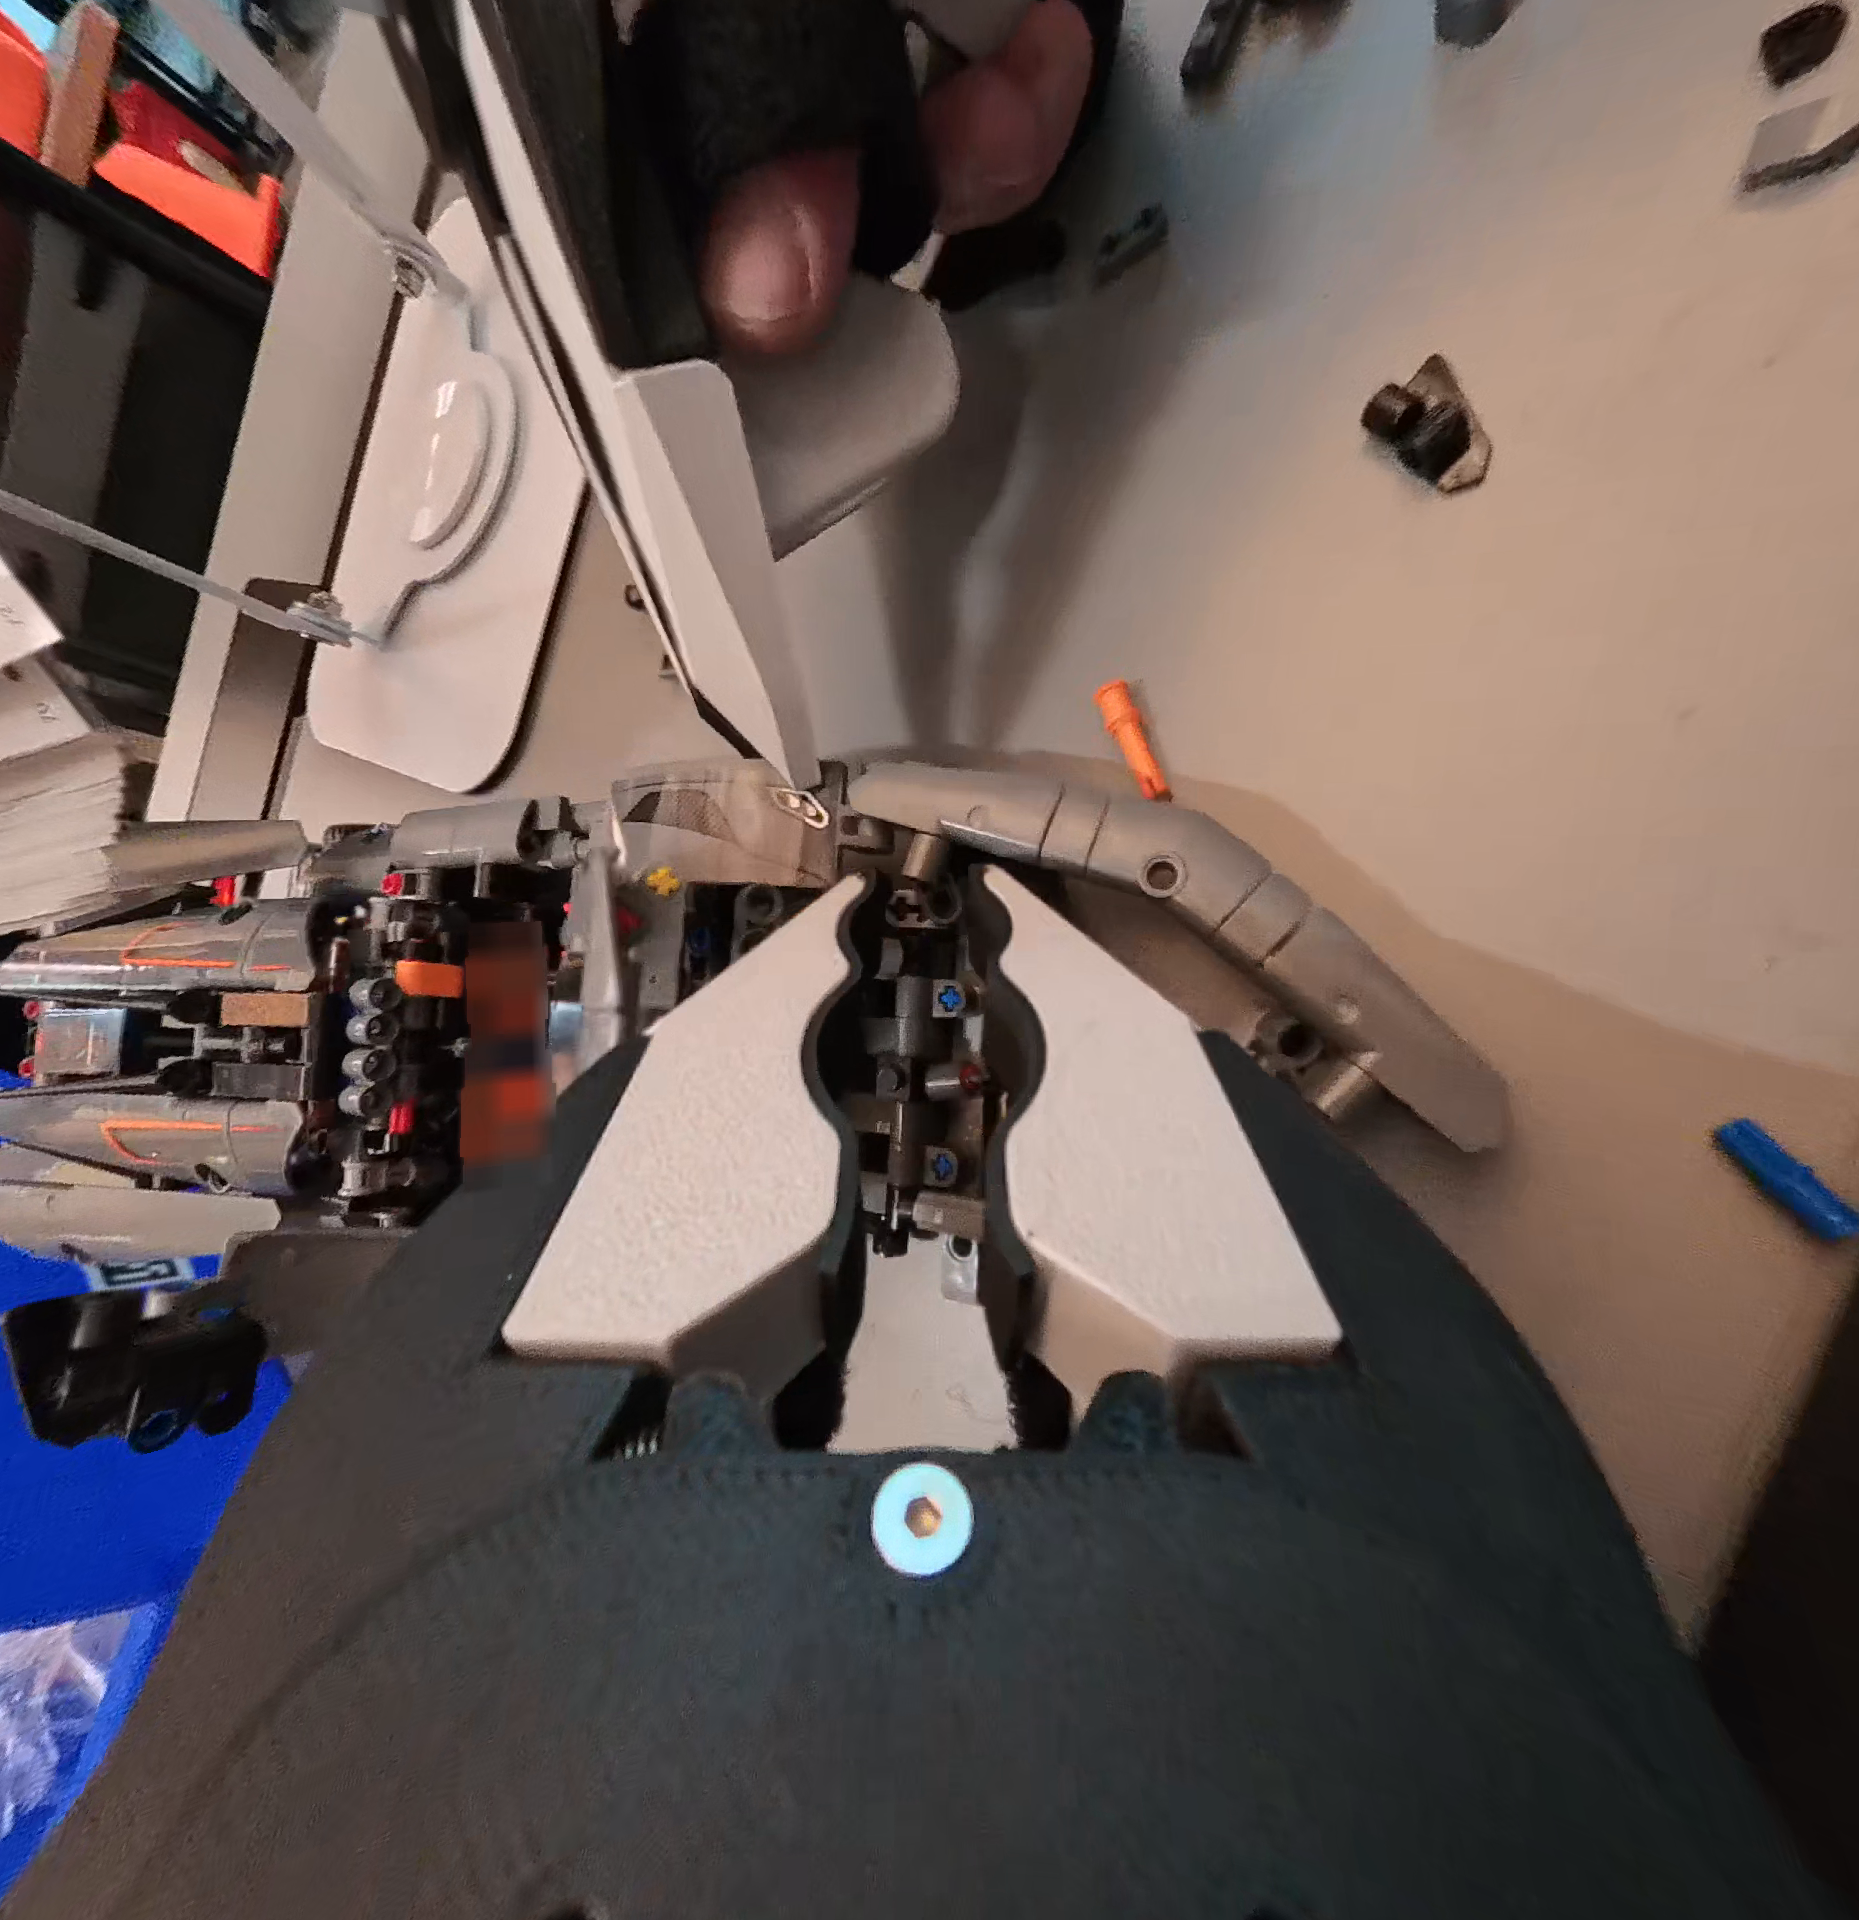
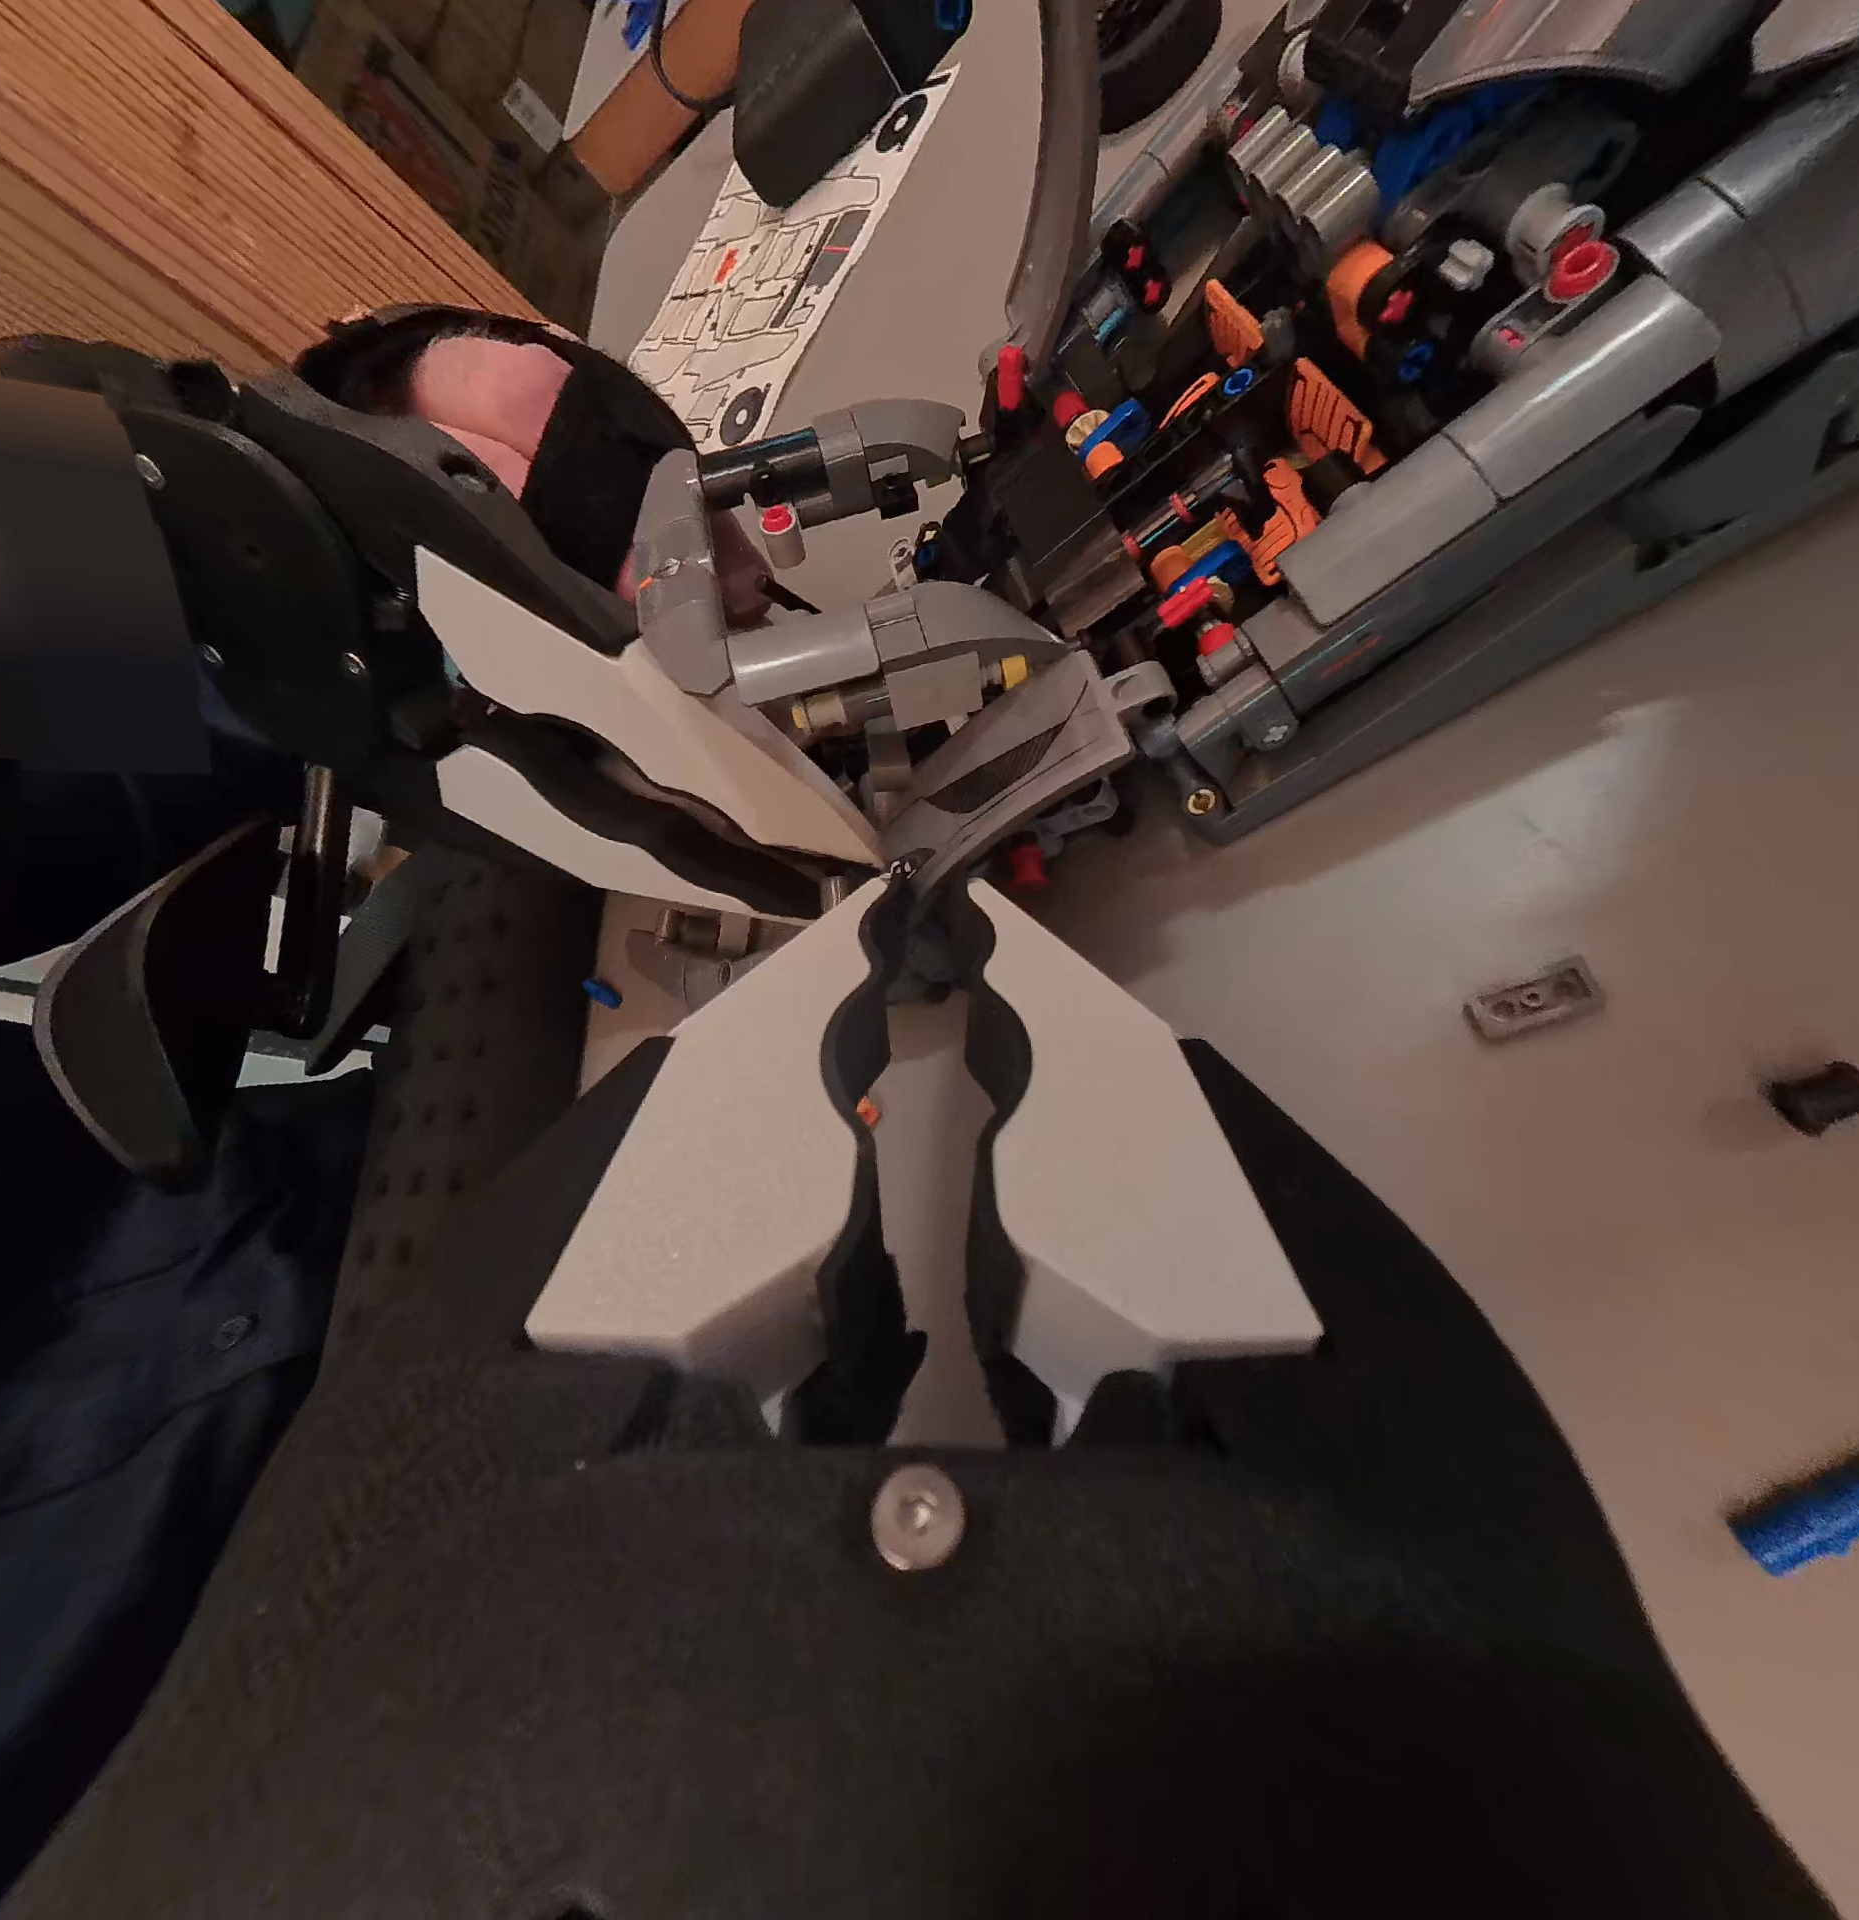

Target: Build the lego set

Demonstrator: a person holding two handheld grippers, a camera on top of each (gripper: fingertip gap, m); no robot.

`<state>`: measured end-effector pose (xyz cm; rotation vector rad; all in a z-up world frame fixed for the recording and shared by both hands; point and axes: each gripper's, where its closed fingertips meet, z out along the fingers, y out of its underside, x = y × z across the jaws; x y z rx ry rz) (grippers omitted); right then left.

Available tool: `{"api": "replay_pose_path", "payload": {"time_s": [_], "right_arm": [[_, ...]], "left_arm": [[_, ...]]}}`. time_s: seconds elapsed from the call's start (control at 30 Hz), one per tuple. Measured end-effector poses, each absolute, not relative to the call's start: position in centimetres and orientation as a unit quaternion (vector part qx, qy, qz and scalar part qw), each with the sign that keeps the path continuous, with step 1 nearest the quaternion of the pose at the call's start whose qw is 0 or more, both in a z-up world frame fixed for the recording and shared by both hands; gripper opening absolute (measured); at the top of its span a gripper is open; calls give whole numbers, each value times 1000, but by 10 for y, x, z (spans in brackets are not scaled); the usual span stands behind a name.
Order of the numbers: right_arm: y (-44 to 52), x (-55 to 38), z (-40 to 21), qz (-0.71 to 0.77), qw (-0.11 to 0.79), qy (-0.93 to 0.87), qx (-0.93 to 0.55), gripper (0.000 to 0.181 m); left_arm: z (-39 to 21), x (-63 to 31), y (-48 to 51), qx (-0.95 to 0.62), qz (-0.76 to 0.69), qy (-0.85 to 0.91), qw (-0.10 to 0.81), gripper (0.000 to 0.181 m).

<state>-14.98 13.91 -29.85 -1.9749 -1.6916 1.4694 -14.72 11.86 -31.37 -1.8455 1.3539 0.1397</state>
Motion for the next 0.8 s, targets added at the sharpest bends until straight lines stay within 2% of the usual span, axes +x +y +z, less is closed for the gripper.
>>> {"api": "replay_pose_path", "payload": {"time_s": [0.33, 0.8], "right_arm": [[138, -151, -298, 502, 73, -562, -654, 4], [137, -151, -299, 490, 80, -571, -654, 4]], "left_arm": [[-316, -150, 116, -713, 107, 560, 409, 7], [-318, -152, 117, -724, 85, 540, 421, 6]]}}
